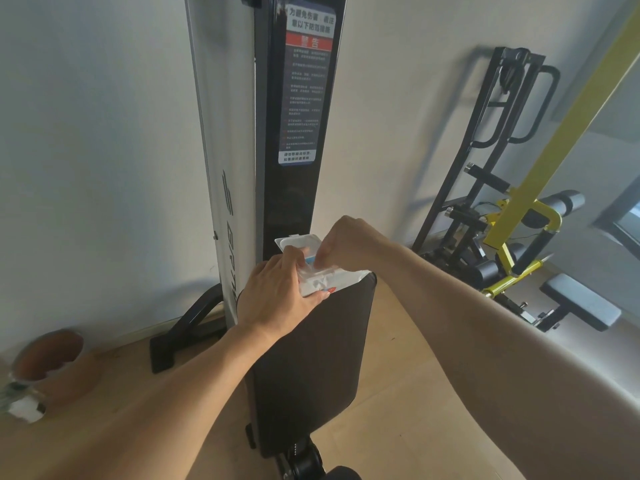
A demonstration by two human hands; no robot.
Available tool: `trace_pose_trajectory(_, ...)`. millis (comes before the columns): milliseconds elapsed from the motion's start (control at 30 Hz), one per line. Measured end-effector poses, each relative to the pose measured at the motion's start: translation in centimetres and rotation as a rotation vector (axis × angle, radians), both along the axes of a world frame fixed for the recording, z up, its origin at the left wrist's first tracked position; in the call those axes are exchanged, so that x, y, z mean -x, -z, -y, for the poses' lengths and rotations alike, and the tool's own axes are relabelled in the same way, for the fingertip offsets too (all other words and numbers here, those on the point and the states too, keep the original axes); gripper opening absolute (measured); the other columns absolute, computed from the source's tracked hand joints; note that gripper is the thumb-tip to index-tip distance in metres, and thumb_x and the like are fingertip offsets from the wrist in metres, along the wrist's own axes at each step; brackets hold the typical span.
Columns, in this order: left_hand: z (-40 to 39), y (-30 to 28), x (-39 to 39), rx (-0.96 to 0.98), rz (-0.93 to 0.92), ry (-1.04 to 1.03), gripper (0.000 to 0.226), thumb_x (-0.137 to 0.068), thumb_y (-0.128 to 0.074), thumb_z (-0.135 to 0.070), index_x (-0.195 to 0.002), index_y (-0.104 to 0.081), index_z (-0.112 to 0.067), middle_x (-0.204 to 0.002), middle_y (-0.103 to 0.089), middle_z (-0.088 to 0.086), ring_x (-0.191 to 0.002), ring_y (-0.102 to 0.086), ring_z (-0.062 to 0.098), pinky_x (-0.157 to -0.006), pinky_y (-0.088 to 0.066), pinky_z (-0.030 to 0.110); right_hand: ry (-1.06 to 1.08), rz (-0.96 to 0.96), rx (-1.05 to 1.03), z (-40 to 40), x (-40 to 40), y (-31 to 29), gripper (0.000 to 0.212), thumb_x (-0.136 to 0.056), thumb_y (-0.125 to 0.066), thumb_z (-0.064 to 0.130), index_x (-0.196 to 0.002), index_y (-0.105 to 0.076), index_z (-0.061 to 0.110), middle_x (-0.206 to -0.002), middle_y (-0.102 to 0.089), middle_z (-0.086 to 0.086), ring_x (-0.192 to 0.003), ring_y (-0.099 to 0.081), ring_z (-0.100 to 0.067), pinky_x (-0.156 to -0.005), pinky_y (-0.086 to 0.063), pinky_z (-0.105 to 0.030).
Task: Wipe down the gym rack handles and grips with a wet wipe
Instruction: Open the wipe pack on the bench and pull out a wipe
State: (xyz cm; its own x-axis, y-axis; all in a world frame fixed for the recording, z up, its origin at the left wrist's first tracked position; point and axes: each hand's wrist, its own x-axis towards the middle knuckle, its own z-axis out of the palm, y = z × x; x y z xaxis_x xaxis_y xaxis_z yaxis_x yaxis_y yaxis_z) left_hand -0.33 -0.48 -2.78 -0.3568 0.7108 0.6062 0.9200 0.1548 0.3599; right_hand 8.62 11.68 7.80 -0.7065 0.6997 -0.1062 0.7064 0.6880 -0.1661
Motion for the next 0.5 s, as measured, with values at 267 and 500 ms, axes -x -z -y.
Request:
trace_pose_trajectory(267, 0.0, -0.06, 0.01, -0.014, -0.031, 0.006, 0.075, -0.068, -0.073, -0.071, -0.12, -0.05, -0.023, -0.112, -0.074, -0.002, -0.097, -0.074, 0.017, -0.092, -0.053, 0.029, 0.007, -0.05, -0.067, -0.02, 0.5, 1.0, 0.036, -0.078, -0.077, 0.05, -0.101, -0.078, 0.022, -0.092, -0.07, 0.007, -0.067, -0.057, -0.012, -0.053, -0.034, -0.019)
trace_pose_trajectory(500, -0.03, -0.05, 0.04, -0.013, -0.03, 0.0, 0.071, -0.069, -0.071, -0.073, -0.116, -0.053, -0.023, -0.109, -0.074, -0.004, -0.098, -0.073, 0.016, -0.094, -0.052, 0.027, -0.194, 0.037, 0.047, 0.14, 0.0, 0.74, 0.016, -0.099, -0.057, 0.028, -0.1, -0.073, 0.028, -0.108, -0.063, 0.006, -0.09, -0.054, -0.018, -0.076, -0.05, -0.024)
